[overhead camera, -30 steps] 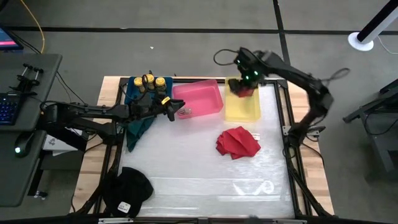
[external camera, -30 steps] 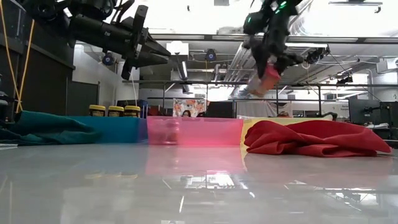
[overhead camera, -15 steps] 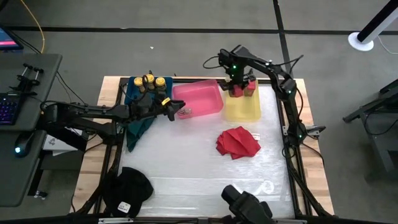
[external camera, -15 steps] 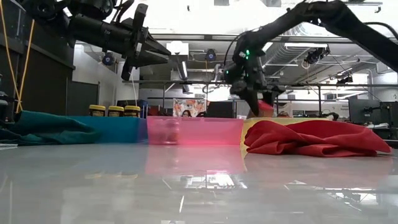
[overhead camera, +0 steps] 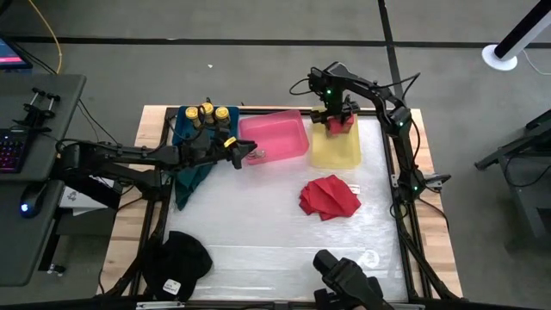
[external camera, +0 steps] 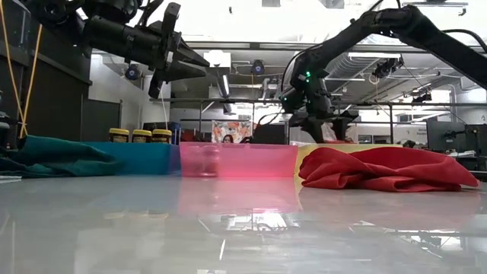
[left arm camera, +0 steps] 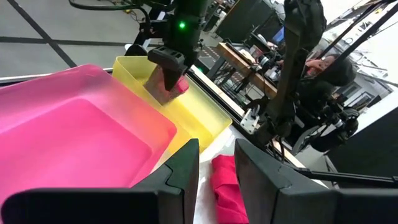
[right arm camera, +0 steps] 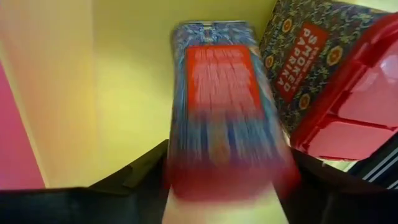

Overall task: Sort spices by type
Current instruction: Put the red seasoning bottle into the yellow bin, then return to Home Position

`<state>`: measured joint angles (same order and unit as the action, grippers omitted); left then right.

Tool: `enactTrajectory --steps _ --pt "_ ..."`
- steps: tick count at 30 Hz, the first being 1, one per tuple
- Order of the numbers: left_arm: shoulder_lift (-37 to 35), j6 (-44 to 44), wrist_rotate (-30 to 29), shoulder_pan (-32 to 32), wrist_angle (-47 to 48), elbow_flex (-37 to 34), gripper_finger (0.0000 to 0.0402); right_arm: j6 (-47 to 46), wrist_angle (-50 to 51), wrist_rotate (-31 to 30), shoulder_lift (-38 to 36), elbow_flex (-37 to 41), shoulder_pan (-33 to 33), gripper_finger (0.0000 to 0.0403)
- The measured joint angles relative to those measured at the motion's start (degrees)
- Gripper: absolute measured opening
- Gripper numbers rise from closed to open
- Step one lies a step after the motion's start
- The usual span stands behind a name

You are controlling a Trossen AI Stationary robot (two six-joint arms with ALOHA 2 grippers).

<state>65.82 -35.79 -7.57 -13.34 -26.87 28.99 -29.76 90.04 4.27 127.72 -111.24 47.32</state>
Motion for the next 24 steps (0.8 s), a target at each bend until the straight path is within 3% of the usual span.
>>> enactTrajectory --steps 4,14,24 --pt "0.0 0.0 0.0 0.0 0.02 0.0 0.009 0.47 0.03 0.0 0.0 0.0 0.01 0.0272" --pt "0.0 0.45 -0.02 0.0 0.04 0.0 0.009 4.33 -0.01 -0.02 -0.02 -0.69 0.01 0.028" --pt "0.0 1.51 -0.01 0.0 0.11 0.0 0.009 7.84 -0.05 -2.16 -0.07 -13.15 0.01 0.0281"
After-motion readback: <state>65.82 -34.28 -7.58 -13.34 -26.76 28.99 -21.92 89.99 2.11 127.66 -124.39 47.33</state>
